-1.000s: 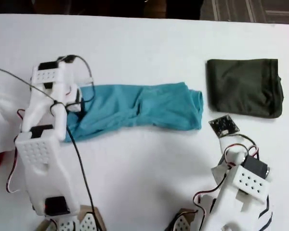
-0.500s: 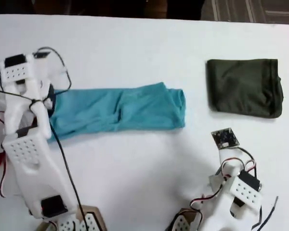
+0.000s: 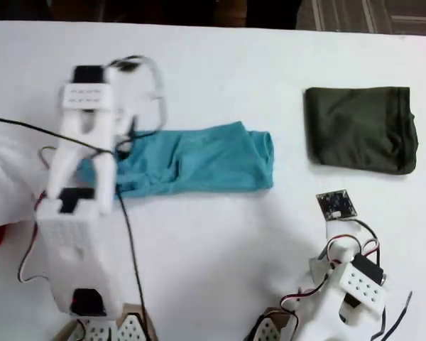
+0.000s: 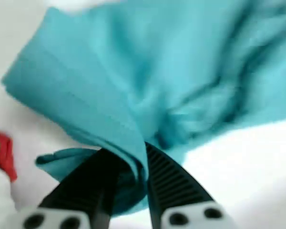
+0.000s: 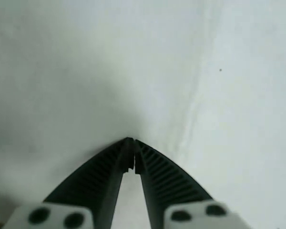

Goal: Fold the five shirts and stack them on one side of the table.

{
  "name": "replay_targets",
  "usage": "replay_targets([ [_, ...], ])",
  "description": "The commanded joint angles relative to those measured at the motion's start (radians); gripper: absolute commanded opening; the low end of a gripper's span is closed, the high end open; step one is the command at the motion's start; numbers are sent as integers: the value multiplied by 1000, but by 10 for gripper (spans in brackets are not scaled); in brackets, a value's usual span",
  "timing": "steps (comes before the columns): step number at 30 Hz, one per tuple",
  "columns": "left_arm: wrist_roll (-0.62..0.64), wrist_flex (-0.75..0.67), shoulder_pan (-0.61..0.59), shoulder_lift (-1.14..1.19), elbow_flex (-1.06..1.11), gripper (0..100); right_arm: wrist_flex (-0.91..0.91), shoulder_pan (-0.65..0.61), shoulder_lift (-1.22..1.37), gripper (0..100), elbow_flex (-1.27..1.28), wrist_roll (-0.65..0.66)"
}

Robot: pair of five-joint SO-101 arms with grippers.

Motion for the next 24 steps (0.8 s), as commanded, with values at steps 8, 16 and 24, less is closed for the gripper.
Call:
replay_targets([
  [8, 3, -129, 413, -153, 4, 28, -61, 38, -21, 19, 2, -31],
  [16, 3, -373, 522, -44, -4, 28, -59, 38, -21, 19, 3, -31],
  [24, 8, -505, 537, 75, -7, 67, -59, 38, -21, 19, 3, -31],
])
